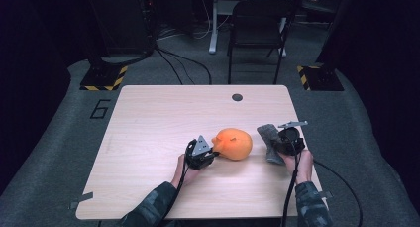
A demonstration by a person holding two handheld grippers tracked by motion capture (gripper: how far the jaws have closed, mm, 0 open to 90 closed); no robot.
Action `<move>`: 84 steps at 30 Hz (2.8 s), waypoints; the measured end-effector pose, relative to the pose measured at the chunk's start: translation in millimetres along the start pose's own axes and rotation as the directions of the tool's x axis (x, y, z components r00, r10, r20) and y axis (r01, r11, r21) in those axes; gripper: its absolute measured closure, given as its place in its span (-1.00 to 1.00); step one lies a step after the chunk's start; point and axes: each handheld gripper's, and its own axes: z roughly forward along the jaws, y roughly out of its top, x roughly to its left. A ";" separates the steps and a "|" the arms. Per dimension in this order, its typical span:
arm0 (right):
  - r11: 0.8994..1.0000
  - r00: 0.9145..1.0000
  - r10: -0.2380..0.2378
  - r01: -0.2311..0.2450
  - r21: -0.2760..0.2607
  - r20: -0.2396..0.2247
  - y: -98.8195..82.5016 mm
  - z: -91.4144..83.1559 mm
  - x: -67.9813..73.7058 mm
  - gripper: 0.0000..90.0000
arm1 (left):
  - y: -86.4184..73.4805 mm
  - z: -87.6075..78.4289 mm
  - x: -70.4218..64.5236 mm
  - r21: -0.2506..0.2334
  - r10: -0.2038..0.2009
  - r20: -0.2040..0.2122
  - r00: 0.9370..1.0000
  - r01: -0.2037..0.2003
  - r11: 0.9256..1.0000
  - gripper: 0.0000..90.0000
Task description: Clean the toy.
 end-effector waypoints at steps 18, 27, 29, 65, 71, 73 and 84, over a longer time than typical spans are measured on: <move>1.000 1.000 -0.003 0.003 0.016 0.009 -2.0 -0.4 -0.4 0.66 | 22.1 -26.2 0.2 0.020 -0.218 0.087 0.972 0.217 0.976 0.79; 0.999 1.000 -0.023 0.023 0.035 0.007 -3.4 3.4 2.1 0.66 | 18.8 -27.0 -1.4 0.083 -0.291 0.099 0.952 0.283 0.955 0.78; 0.999 1.000 -0.024 0.024 0.037 0.009 -3.9 3.8 2.3 0.66 | 16.3 -27.7 -0.1 0.097 -0.321 0.100 0.942 0.312 0.945 0.78; 0.930 0.926 -0.367 0.360 -0.077 -0.093 45.6 -21.9 146.2 0.68 | 1.6 -15.8 11.5 0.132 -0.295 0.084 0.952 0.283 0.950 0.68; 0.938 0.933 -0.343 0.334 -0.091 -0.109 44.9 -13.9 136.4 0.69 | 0.1 -16.7 8.0 0.116 -0.179 0.057 0.982 0.171 0.978 0.20; 0.947 0.940 -0.317 0.307 -0.090 -0.126 44.4 -11.8 134.1 0.69 | -2.3 -17.2 7.8 0.104 -0.156 0.046 0.987 0.151 0.983 0.06; 0.951 0.944 -0.304 0.292 -0.100 -0.132 44.3 -8.3 129.5 0.69 | -7.5 -16.8 -5.8 0.056 0.039 -0.036 0.999 -0.037 0.998 0.51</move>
